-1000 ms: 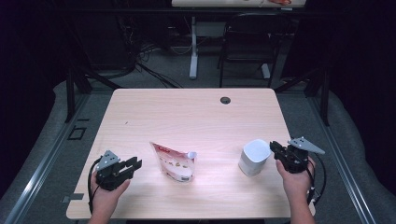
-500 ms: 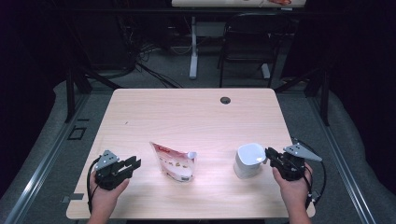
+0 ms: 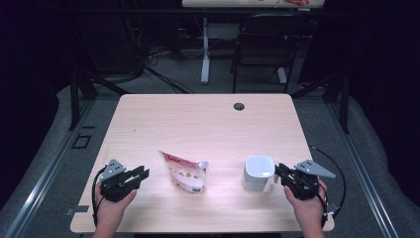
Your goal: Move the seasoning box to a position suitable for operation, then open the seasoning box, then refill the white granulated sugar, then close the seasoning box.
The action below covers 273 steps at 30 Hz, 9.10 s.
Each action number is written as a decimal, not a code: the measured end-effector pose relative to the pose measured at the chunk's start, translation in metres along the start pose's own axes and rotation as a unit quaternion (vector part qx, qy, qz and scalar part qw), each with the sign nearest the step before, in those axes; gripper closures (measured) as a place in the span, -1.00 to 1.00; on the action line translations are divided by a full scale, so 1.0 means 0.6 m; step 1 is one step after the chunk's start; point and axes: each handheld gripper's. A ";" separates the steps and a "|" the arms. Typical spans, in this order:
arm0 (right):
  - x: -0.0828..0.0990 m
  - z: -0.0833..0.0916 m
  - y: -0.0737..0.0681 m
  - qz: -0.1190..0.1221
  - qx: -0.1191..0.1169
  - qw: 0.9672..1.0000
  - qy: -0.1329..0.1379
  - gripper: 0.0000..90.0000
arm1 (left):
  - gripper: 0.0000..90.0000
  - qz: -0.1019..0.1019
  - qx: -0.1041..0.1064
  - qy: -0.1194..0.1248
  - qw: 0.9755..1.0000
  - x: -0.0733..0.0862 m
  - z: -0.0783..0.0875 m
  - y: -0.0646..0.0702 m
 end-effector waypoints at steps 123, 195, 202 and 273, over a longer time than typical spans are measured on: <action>0.015 0.027 -0.079 0.085 -0.061 0.994 -0.044 0.53 | 0.46 0.018 -0.014 -0.002 1.000 0.005 -0.002 -0.008; -0.058 0.013 -0.103 0.103 -0.116 0.985 -0.074 1.00 | 0.32 0.027 -0.024 0.003 0.999 0.008 -0.003 -0.016; -0.056 0.013 -0.102 0.096 -0.117 0.986 -0.069 1.00 | 0.32 0.027 -0.024 0.004 0.999 0.008 -0.003 -0.016; -0.041 0.016 -0.084 0.053 -0.133 0.988 -0.053 1.00 | 0.32 0.025 -0.023 0.000 0.999 0.007 -0.001 -0.017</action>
Point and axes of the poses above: each handheld gripper's, and its own axes: z roughly backward along the jaws, x roughly out of its underside, y roughly to its right, and after that the axes turned 3 degrees about z, right-handed
